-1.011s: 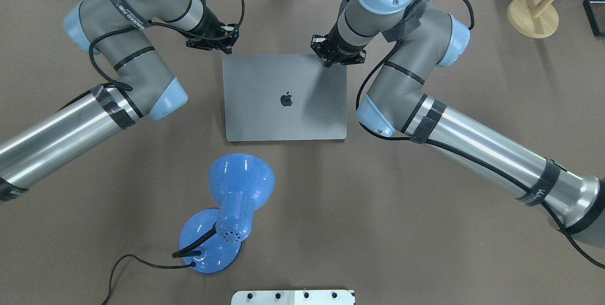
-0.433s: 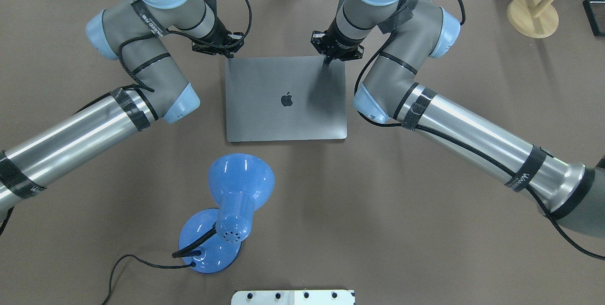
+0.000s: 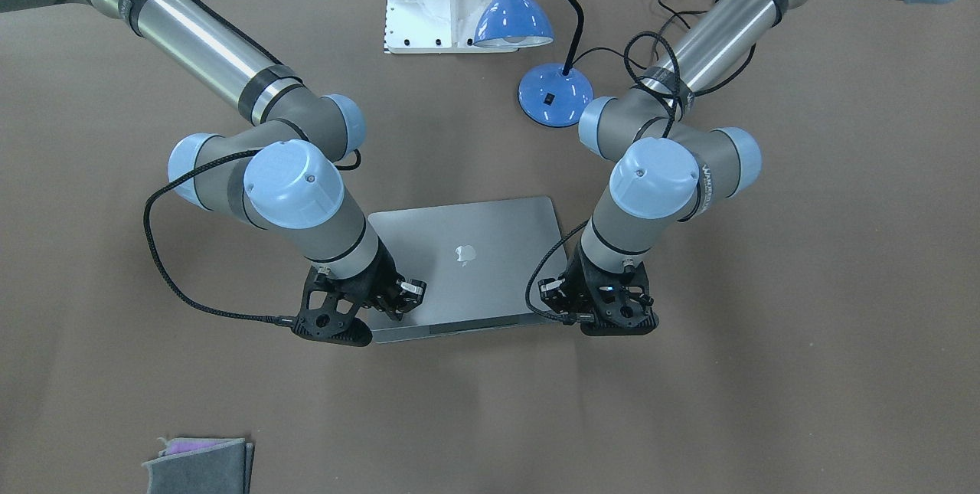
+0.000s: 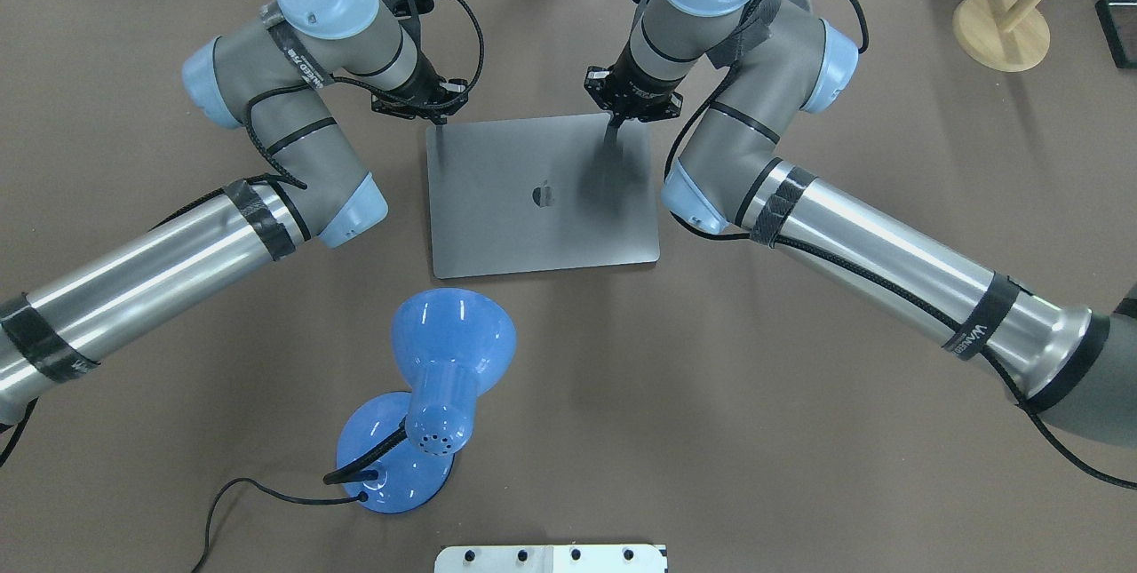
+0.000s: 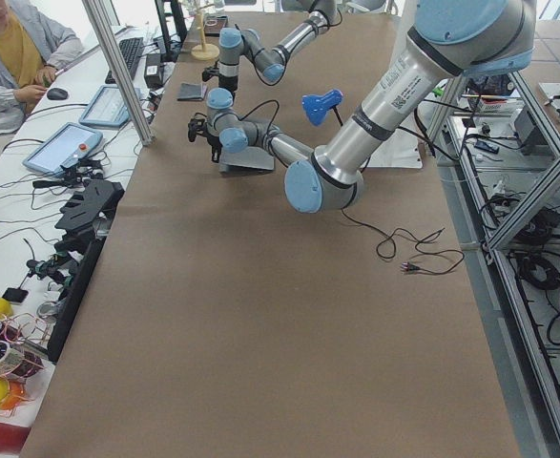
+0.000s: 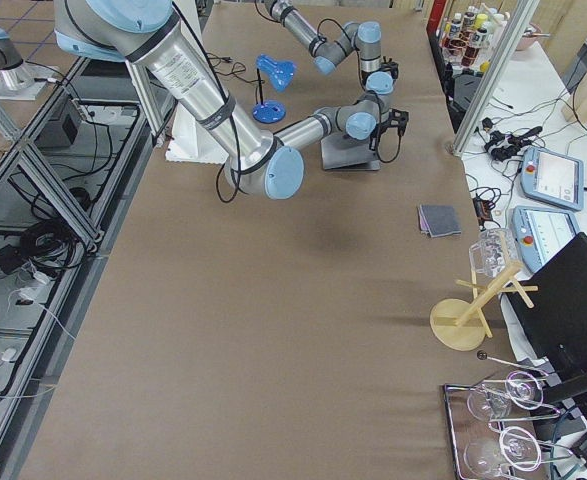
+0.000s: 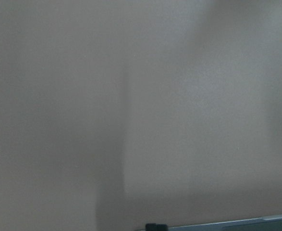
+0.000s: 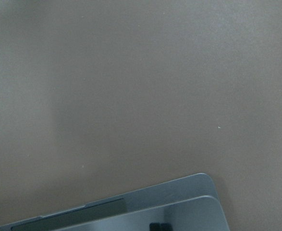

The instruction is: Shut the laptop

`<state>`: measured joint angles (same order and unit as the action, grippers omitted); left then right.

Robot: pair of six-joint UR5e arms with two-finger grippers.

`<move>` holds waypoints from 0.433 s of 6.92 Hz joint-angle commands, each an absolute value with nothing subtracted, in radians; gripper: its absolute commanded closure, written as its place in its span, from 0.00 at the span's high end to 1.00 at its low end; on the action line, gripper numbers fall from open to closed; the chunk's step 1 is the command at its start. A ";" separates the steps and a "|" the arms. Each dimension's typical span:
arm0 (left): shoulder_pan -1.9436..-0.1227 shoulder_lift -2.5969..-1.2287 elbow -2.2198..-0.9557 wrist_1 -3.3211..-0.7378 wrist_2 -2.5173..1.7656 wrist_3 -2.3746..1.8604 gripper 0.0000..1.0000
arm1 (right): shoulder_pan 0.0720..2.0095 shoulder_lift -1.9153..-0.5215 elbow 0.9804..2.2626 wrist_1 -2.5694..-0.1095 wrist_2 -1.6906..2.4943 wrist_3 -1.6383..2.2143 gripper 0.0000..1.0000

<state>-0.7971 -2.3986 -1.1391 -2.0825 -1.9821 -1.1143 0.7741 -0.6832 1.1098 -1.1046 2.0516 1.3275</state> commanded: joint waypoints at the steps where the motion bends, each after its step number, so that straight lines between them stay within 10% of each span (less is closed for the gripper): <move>1: -0.848 -2.422 -1.140 -2.085 -1.988 -1.115 0.00 | 0.775 -0.673 1.108 -1.106 2.054 1.331 0.00; 3: -0.832 -2.404 -1.138 -2.083 -1.990 -1.101 0.00 | 0.772 -0.676 1.106 -1.106 2.056 1.333 0.00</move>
